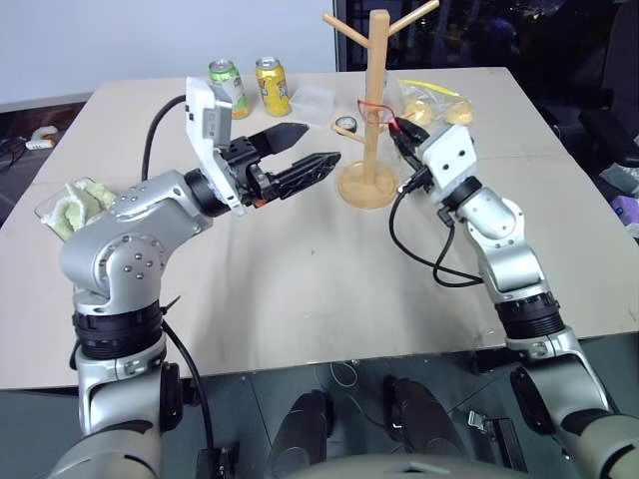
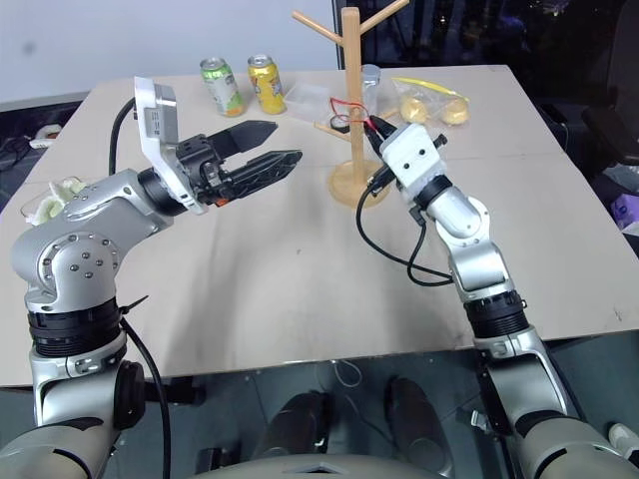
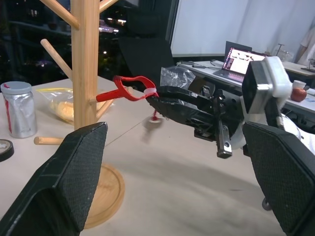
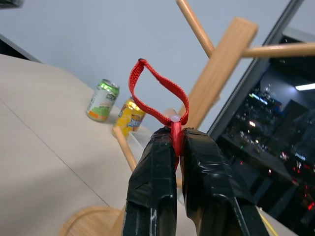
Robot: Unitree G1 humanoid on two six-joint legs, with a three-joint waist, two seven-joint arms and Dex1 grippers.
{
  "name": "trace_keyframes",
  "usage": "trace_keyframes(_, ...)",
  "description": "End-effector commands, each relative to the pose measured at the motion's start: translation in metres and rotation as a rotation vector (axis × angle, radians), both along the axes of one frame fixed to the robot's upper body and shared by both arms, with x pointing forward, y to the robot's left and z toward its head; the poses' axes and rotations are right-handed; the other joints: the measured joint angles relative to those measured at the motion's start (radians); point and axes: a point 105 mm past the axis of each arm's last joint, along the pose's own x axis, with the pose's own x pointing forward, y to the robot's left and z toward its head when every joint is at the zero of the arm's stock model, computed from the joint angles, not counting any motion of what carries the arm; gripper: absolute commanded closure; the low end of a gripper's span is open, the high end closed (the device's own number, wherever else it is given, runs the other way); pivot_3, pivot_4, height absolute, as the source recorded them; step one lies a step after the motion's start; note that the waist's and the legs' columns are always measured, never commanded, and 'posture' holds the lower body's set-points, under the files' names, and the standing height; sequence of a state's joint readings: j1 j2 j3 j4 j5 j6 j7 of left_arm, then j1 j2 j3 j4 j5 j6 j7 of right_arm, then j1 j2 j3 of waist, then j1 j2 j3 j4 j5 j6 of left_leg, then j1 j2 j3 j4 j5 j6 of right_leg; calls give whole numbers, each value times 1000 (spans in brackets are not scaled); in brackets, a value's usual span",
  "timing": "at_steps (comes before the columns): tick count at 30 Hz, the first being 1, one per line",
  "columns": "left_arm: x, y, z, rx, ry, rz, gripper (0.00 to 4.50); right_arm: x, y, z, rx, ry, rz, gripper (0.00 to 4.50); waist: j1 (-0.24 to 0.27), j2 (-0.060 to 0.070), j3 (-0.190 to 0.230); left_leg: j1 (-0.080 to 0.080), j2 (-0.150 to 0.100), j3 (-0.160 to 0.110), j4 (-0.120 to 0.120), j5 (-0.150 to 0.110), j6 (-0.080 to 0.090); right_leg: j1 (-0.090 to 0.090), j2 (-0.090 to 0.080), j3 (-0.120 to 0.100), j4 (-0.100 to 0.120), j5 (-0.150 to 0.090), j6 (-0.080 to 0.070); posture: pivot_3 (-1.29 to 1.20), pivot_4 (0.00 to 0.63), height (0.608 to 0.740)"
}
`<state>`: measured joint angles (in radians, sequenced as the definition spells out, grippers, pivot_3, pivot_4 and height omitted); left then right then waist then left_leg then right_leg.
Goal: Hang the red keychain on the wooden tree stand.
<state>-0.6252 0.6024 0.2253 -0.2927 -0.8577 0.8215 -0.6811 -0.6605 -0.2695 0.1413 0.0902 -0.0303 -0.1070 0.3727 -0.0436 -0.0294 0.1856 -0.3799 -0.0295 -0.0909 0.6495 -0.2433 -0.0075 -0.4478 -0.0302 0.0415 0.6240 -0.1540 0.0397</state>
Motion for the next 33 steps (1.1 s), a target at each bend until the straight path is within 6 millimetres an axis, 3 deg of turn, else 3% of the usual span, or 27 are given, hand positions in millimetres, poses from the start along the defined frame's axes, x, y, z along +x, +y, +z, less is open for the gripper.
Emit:
trace_keyframes(1,-4,-2,12,4,-64,-16,0,-9,0,16,24,-62,13,4424,0,0,0,0,0,0,0,0,0,0,0,0,0,0,0,0,150,740)
trace_keyframes(7,-4,-3,12,8,-69,-25,0,0,-9,17,79,-14,-20,4424,0,0,0,0,0,0,0,0,0,0,0,0,0,0,0,0,150,740)
trace_keyframes(23,-2,-2,13,20,-72,-16,0,17,-7,4,143,192,-34,4424,0,0,0,0,0,0,0,0,0,0,0,0,0,0,0,0,150,740)
trace_keyframes(26,-1,-2,11,31,-71,-10,0,17,-6,7,148,215,-13,3313,0,0,0,0,0,0,0,0,0,0,0,0,0,0,0,0,150,740)
trace_keyframes(31,1,0,11,48,-72,-10,0,15,-7,11,120,241,23,1016,0,0,0,0,0,0,0,0,0,0,0,0,0,0,0,0,150,740)
trace_keyframes(32,2,2,11,66,-72,-7,0,11,-10,10,89,256,42,1016,0,0,0,0,0,0,0,0,0,0,0,0,0,0,0,0,150,740)
trace_keyframes(33,2,5,10,84,-70,-4,0,8,-13,8,57,275,63,277,0,1,0,0,0,0,0,0,0,0,0,0,0,0,0,0,150,740)
